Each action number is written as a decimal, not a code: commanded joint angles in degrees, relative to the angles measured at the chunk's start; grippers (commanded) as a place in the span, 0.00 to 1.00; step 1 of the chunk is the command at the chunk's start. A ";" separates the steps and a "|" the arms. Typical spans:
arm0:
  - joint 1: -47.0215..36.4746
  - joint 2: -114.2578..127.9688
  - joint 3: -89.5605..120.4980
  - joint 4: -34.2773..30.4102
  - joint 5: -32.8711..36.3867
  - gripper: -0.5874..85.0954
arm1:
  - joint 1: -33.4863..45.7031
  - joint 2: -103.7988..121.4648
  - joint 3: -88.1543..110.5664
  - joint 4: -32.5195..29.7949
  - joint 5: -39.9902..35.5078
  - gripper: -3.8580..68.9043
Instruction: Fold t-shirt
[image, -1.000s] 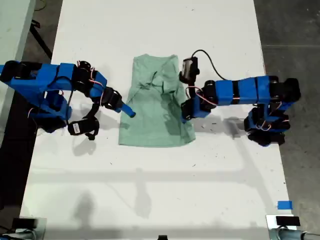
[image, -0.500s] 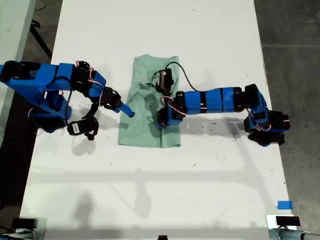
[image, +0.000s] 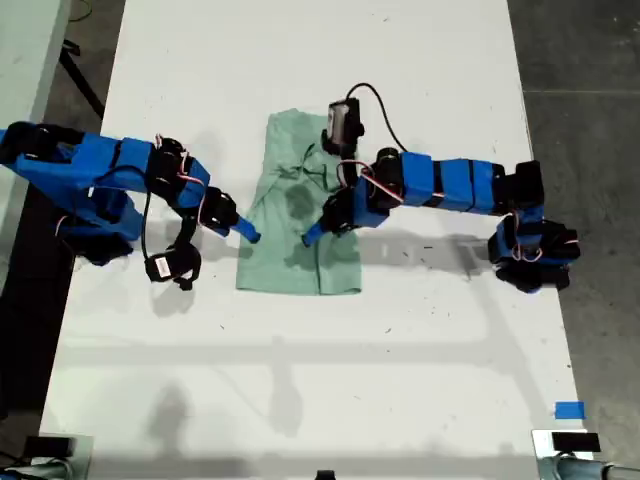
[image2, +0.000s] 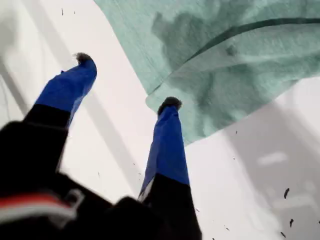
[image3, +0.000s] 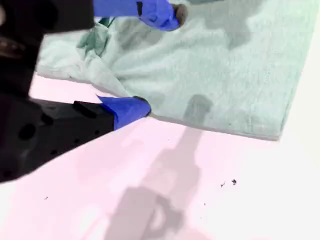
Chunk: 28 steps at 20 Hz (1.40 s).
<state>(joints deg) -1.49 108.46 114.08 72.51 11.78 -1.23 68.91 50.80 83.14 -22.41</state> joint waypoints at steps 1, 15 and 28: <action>2.02 -1.67 1.93 -3.69 -4.39 0.34 | 0.88 4.92 0.09 0.88 -0.88 0.44; 5.45 -26.63 -4.92 -9.58 -18.54 0.01 | 1.05 6.06 1.58 2.72 -1.49 0.38; 5.63 -32.70 -43.15 17.40 -11.34 0.01 | 0.53 7.91 5.36 1.93 -0.53 0.35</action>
<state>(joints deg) 3.69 80.86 82.88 88.24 -1.41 -0.53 70.22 55.99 85.61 -23.47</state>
